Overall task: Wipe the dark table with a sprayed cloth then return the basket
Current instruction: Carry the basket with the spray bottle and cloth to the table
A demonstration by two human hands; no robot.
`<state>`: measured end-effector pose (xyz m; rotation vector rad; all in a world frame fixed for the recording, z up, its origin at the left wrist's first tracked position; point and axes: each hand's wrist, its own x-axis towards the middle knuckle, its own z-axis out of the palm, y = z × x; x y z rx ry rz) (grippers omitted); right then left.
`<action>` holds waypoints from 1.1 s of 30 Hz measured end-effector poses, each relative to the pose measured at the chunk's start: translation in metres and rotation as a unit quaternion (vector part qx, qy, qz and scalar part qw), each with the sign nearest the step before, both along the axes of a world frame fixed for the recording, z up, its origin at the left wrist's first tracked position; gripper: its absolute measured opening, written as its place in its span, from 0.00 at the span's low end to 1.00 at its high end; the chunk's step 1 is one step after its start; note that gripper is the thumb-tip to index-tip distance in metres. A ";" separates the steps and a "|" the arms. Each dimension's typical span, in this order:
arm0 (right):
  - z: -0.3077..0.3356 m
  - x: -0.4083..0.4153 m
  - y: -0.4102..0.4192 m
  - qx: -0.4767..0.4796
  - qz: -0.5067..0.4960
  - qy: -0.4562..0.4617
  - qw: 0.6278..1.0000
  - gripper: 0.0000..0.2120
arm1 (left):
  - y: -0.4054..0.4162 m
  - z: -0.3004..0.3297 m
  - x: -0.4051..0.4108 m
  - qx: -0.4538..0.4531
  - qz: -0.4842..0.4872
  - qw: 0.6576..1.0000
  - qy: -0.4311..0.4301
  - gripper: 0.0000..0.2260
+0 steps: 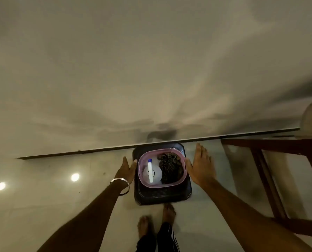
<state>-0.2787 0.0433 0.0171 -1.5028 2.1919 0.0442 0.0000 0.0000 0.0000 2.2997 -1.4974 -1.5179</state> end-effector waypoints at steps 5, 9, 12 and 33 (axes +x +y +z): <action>-0.045 0.000 0.001 0.111 -0.024 -0.110 0.987 0.41 | 0.002 -0.042 -0.011 0.066 0.060 0.996 -0.017 0.29; -0.077 0.005 0.004 0.188 -0.085 -0.222 0.953 0.36 | 0.011 -0.066 -0.019 0.072 0.023 0.997 -0.011 0.17; -0.090 0.010 0.007 0.185 -0.097 -0.222 0.952 0.27 | 0.013 -0.075 -0.021 0.065 0.016 0.997 -0.028 0.14; -0.065 0.020 0.026 0.107 -0.119 -0.154 0.975 0.19 | 0.007 -0.048 -0.021 -0.052 -0.087 0.991 -0.087 0.12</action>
